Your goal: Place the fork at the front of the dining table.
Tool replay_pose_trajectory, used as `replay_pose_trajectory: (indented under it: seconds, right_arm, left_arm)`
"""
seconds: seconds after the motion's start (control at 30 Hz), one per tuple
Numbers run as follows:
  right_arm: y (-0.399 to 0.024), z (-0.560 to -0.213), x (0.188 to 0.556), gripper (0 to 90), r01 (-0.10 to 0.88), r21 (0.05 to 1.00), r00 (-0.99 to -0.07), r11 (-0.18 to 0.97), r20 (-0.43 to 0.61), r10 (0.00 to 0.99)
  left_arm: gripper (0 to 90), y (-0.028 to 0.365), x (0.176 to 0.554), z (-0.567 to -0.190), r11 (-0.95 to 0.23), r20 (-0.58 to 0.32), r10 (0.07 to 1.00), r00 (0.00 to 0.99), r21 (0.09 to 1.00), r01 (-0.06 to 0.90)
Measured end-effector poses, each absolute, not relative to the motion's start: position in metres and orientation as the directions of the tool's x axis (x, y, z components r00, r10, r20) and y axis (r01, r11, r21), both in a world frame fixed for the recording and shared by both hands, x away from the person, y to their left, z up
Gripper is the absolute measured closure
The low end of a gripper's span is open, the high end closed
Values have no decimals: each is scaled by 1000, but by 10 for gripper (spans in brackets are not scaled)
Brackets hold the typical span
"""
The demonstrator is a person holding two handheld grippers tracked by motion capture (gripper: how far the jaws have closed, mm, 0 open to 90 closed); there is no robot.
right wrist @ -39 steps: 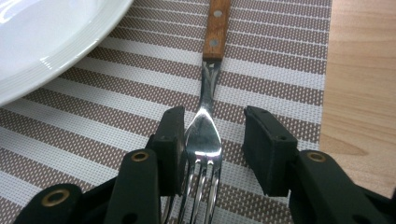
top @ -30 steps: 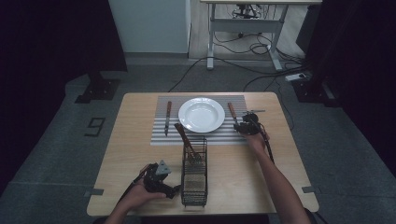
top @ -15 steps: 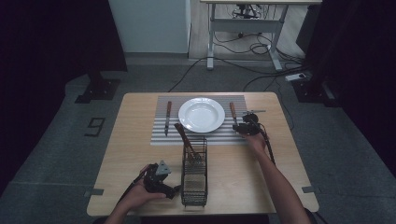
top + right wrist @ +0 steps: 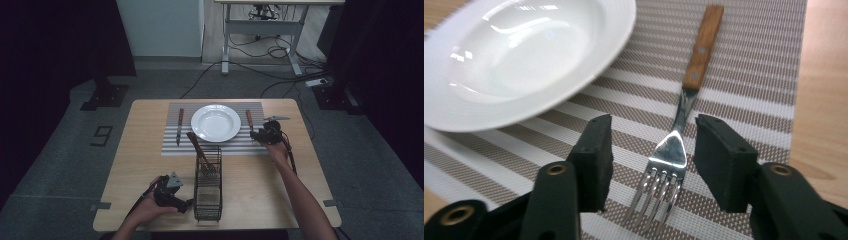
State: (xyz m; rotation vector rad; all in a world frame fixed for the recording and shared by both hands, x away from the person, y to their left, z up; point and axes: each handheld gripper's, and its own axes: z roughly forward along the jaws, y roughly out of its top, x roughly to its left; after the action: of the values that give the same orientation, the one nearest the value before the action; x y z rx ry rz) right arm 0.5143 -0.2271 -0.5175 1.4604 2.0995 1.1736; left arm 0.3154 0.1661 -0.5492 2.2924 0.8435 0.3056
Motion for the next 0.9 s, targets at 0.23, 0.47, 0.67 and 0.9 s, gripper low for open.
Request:
replay_pose_trajectory:
  seconds: [0.23, 0.47, 0.67, 0.9]
  right_arm:
    - [-231, -497, 487, 439, 565, 814, -473, 137, 183, 862]
    - [-236, -487, 465, 410, 539, 833, -489, 121, 193, 850]
    - [-238, -479, 441, 399, 519, 845, -531, 130, 200, 824]
    - [-233, -480, 406, 387, 504, 846, -602, 175, 199, 774]
  left_arm:
    - [0, 166, 316, -549, -571, -10, 643, 766, 660, 487]
    - [0, 166, 316, -549, -569, -11, 644, 765, 662, 488]
    - [0, 166, 316, -549, -569, -11, 644, 765, 662, 488]
    - [0, 166, 316, -549, -572, -9, 642, 767, 660, 487]
